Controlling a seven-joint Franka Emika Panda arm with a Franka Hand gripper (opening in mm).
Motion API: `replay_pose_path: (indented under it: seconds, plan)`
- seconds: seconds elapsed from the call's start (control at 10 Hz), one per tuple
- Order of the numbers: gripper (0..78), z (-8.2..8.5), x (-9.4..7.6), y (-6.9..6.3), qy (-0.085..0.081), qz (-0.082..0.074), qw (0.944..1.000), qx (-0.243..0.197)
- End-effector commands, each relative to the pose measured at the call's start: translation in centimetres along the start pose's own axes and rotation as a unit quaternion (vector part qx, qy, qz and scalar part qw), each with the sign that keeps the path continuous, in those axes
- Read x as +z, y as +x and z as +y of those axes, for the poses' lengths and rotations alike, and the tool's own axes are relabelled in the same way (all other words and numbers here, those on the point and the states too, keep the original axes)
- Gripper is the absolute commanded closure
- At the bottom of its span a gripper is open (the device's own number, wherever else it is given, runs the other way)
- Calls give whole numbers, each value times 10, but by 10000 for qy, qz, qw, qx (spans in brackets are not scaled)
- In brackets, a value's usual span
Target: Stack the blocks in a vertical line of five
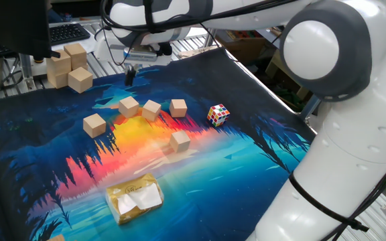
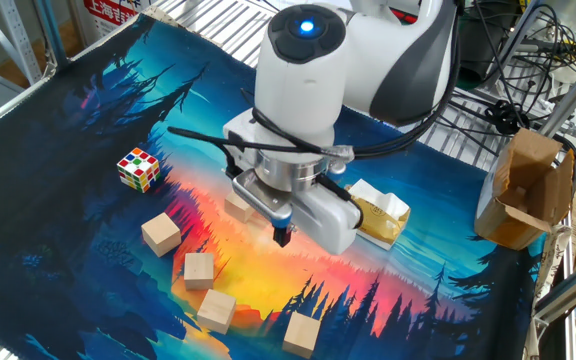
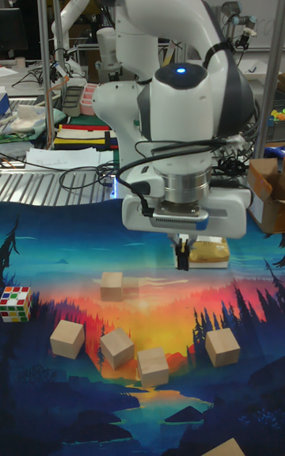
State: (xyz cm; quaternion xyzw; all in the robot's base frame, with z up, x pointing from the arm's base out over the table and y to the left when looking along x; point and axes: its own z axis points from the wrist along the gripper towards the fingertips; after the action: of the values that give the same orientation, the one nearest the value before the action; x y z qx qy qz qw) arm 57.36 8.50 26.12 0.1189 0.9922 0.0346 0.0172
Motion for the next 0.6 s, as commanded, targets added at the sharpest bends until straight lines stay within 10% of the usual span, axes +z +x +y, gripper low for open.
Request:
replay_pose_path:
  seconds: [0.1,0.6]
  plan:
    - [776,0,-1,-1,16,-20,10000,-13]
    - [776,0,-1,-1,6,-120,9999,-19]
